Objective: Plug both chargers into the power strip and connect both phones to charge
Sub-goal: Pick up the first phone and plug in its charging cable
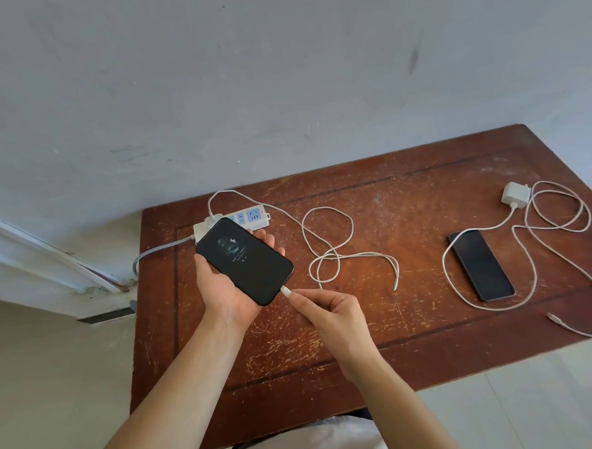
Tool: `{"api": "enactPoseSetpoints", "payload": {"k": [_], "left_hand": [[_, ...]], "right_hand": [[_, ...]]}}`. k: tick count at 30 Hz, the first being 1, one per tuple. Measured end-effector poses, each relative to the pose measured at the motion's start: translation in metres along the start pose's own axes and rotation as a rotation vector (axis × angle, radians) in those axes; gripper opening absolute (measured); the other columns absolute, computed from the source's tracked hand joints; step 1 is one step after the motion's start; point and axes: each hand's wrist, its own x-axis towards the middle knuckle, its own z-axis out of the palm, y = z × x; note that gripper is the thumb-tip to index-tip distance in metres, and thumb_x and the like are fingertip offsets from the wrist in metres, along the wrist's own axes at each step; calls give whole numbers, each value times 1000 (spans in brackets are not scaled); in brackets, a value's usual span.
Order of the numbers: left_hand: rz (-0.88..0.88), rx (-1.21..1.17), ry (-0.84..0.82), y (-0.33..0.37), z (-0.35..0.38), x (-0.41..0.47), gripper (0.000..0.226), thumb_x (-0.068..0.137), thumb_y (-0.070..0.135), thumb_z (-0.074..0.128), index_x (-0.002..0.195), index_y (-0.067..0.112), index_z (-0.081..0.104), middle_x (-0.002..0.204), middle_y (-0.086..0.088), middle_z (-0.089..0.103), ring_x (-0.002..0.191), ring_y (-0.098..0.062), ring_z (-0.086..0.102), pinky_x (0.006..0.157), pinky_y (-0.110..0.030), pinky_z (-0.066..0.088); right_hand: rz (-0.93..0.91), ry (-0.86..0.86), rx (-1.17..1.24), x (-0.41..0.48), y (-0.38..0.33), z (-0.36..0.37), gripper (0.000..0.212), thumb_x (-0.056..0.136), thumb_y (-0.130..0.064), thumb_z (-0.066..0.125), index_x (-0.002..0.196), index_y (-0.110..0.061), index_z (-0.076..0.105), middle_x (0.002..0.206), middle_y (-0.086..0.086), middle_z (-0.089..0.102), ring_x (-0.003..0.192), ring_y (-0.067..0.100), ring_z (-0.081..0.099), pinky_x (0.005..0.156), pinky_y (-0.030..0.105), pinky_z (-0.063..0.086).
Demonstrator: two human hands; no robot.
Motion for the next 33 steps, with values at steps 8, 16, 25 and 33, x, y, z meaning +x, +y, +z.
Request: {"api": "enactPoseSetpoints", "payload": {"k": [8, 16, 25, 33], "left_hand": [[-12, 83, -14, 1, 9, 2, 76, 91, 68, 49, 144, 13, 50, 131, -14, 65, 124, -32, 63, 104, -58, 49], [-21, 102, -26, 4, 11, 5, 82, 88, 76, 42, 138, 13, 59, 132, -15, 65, 121, -33, 64, 108, -59, 43], [2, 100, -28, -3, 9, 4, 77, 87, 74, 48, 138, 17, 57, 127, -13, 68, 119, -32, 66, 110, -60, 41], [-28, 113, -30, -2, 8, 2, 77, 89, 74, 45, 139, 17, 55, 134, -15, 66, 122, -34, 64, 105, -60, 46]], "right_hand": [[-2, -14, -10, 1, 0, -2, 9, 88, -34, 77, 90, -28, 84, 70, -4, 74, 65, 6, 63, 70, 25, 54], [22, 8, 159, 1, 5, 2, 14, 82, -20, 85, 95, -23, 80, 91, 9, 81, 90, 24, 77, 89, 37, 61], [-63, 78, 183, -2, 6, 5, 43, 81, -12, 85, 63, -24, 48, 77, 25, 71, 80, 25, 72, 85, 31, 60], [-55, 31, 123, 0, 8, 2, 45, 82, -19, 85, 61, -27, 45, 73, 12, 71, 75, 22, 69, 85, 37, 57]]}}
